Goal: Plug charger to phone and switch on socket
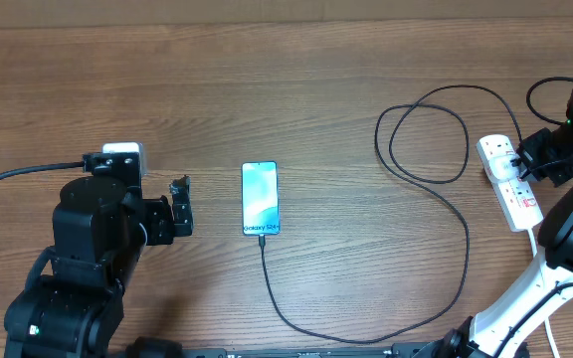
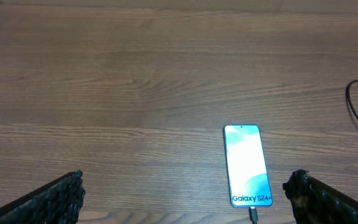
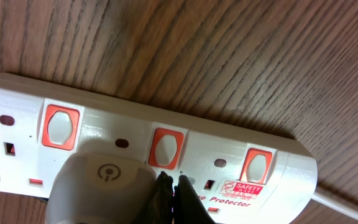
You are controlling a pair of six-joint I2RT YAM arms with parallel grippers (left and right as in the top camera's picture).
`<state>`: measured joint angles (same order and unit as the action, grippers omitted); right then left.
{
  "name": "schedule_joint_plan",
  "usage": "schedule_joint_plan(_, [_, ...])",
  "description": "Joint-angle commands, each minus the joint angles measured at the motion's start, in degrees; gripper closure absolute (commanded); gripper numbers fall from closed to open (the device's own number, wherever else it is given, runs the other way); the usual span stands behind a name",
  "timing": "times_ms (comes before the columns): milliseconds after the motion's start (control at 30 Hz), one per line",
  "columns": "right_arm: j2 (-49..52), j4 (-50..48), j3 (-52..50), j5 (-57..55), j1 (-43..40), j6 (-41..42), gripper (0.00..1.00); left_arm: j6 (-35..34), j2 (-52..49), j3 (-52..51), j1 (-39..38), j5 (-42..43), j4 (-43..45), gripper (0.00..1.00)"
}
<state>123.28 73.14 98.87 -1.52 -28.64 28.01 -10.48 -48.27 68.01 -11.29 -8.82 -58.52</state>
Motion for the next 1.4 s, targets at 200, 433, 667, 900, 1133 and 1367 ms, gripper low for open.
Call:
schedule_joint_plan(200, [0.63, -0.76, -0.31, 1.64, 0.09, -0.9, 0.96, 0.7, 0.02, 0.33, -0.37, -0.81, 0.09, 0.0])
schedule_joint_plan(433, [1.2, -1.14, -0.31, 1.64, 0.11, -0.87, 0.96, 0.68, 0.02, 0.33, -0.37, -0.81, 0.09, 0.0])
schedule_joint_plan(667, [4.33, -1.09, -0.31, 2.47, 0.87, -0.9, 0.96, 0.68, 0.02, 0.33, -0.37, -0.79, 0.07, 0.01])
schedule_joint_plan(900, [5.51, 0.87, 0.2, 2.49, 2.43, -0.85, 0.96, 0.68, 0.02, 0.33, -0.37, -0.81, 0.07, 0.0])
schedule_joint_plan(1133, [1.7, 7.43, 2.51, -4.0, 1.9, 5.22, 0.96, 0.68, 0.02, 0.33, -0.37, -0.79, 0.07, 0.0])
schedule_joint_plan(1367, [-8.31, 11.39, 2.51, -9.18, 2.03, 11.45, 0.96, 0.66, 0.02, 0.33, -0.37, -0.76, 0.04, 0.0])
